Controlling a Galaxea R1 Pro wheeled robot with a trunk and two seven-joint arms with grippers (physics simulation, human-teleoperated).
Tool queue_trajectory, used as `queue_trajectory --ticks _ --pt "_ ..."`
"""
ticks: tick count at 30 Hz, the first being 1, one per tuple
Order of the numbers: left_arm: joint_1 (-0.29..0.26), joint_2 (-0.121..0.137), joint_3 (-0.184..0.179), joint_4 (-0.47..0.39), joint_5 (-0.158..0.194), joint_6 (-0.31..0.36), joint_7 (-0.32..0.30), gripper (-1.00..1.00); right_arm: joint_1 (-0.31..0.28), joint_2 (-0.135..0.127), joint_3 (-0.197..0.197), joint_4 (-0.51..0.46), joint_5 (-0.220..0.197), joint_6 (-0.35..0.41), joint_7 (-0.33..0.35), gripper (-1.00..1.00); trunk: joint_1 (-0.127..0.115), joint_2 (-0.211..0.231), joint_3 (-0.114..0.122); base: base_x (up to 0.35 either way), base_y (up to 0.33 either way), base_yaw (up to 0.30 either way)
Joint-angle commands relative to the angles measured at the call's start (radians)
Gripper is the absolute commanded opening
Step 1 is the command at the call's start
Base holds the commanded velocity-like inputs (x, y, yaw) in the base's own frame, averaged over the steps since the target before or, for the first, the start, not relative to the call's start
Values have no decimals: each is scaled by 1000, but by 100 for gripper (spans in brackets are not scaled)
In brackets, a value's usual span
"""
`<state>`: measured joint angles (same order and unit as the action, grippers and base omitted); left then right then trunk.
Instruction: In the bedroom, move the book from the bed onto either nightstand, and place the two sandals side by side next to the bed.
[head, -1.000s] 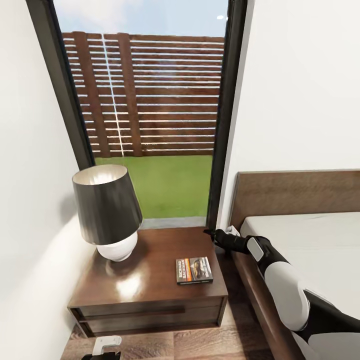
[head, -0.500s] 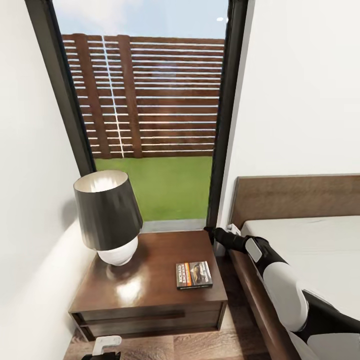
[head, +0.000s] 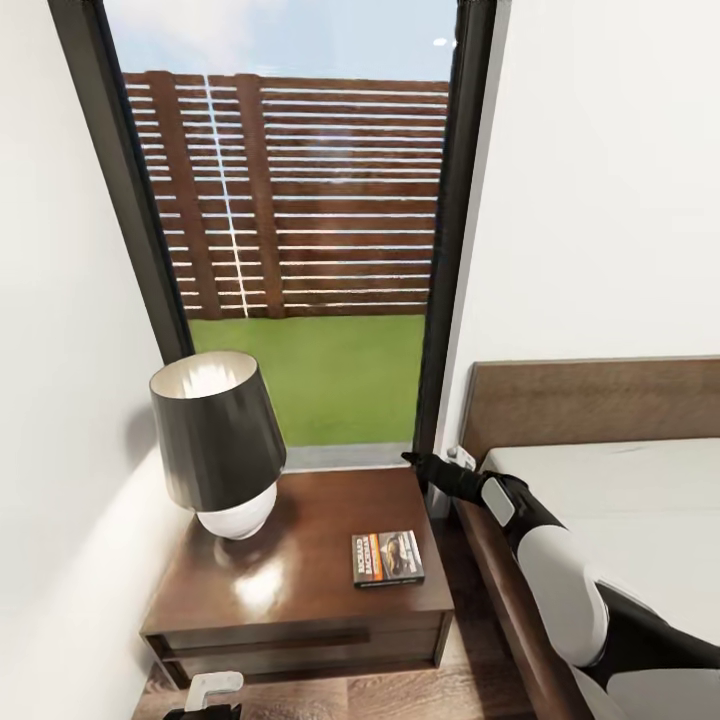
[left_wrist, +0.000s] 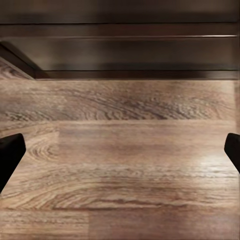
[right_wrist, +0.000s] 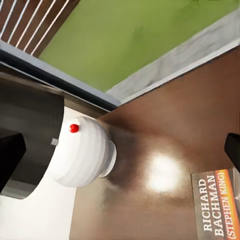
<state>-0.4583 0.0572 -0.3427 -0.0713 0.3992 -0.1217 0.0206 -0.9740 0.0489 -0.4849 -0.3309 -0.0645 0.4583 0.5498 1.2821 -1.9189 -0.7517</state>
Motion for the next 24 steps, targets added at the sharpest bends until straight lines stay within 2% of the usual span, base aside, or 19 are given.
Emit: queue_trajectory --ticks 1,6,8,18,24 --pt "0 0 -9 0 7 -3 3 100 3 1 -1 -2 -5 7 -1 100 -4 7 2 0 0 0" --pt "0 0 -9 0 7 -3 3 100 32 2 27 -3 10 -30 -2 100 -23 42 18 0 0 0" --pt "0 0 -9 0 7 -3 4 100 49 3 40 -1 19 -67 -3 100 -31 56 24 0 0 0" --pt "0 0 -9 0 8 -4 4 100 99 8 55 6 34 -133 -14 100 -69 126 56 0 0 0" --pt "0 0 -9 1 8 -4 4 100 132 26 72 8 36 -198 -63 100 -92 168 74 0 0 0"
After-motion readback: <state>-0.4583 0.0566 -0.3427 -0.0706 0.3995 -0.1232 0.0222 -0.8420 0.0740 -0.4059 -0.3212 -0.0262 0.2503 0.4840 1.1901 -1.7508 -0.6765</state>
